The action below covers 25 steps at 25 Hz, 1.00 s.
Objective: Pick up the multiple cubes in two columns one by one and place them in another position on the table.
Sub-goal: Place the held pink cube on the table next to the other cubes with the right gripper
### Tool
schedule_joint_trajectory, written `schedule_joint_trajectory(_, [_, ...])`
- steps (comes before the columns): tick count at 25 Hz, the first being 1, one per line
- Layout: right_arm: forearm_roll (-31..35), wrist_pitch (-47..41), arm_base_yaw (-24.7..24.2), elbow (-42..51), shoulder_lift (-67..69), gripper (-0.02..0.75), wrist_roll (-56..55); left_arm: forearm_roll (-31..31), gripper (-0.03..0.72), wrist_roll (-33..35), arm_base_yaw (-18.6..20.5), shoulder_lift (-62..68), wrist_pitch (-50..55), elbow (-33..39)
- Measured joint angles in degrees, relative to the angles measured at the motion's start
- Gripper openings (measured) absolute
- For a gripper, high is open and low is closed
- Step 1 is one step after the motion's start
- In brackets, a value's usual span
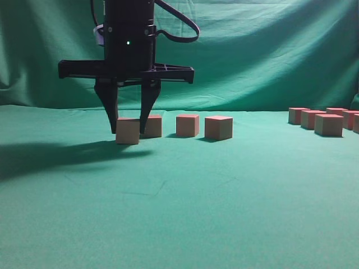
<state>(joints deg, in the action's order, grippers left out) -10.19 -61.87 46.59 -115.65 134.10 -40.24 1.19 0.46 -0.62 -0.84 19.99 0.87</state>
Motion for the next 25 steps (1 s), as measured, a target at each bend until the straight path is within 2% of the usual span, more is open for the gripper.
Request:
schedule_joint_trajectory(4, [0.0, -0.2, 0.0, 0.0, 0.0, 0.271, 0.3, 0.0, 0.000, 0.0, 0.0, 0.0, 0.0, 0.0])
schedule_joint_trajectory(5, [0.0, -0.5, 0.0, 0.0, 0.1, 0.322, 0.4, 0.0, 0.000, 0.0, 0.0, 0.0, 0.0, 0.0])
schedule_joint_trajectory(11, [0.6, -0.9, 0.0, 0.0, 0.1, 0.515, 1.2, 0.0, 0.000, 0.0, 0.0, 0.0, 0.0, 0.0])
schedule_joint_trajectory(16, [0.7, -1.1, 0.1, 0.0, 0.1, 0.512, 1.5, 0.0, 0.000, 0.0, 0.0, 0.0, 0.0, 0.0])
schedule_joint_trajectory(17, [0.7, -1.4, 0.2, -0.2, 0.0, 0.552, 1.8, 0.0, 0.000, 0.0, 0.0, 0.0, 0.0, 0.0])
schedule_joint_trajectory(18, [0.7, -2.1, 0.3, -0.6, -0.3, 0.538, 2.0, 0.0, 0.000, 0.0, 0.0, 0.0, 0.0, 0.0])
schedule_joint_trajectory(21, [0.7, -7.5, 0.6, -5.7, -2.2, 0.538, 4.9, 0.0, 0.000, 0.0, 0.0, 0.0, 0.0, 0.0])
schedule_joint_trajectory(25, [0.8, -8.9, 0.7, -12.5, -6.2, 0.538, 10.8, 0.0, 0.000, 0.0, 0.0, 0.0, 0.0, 0.0])
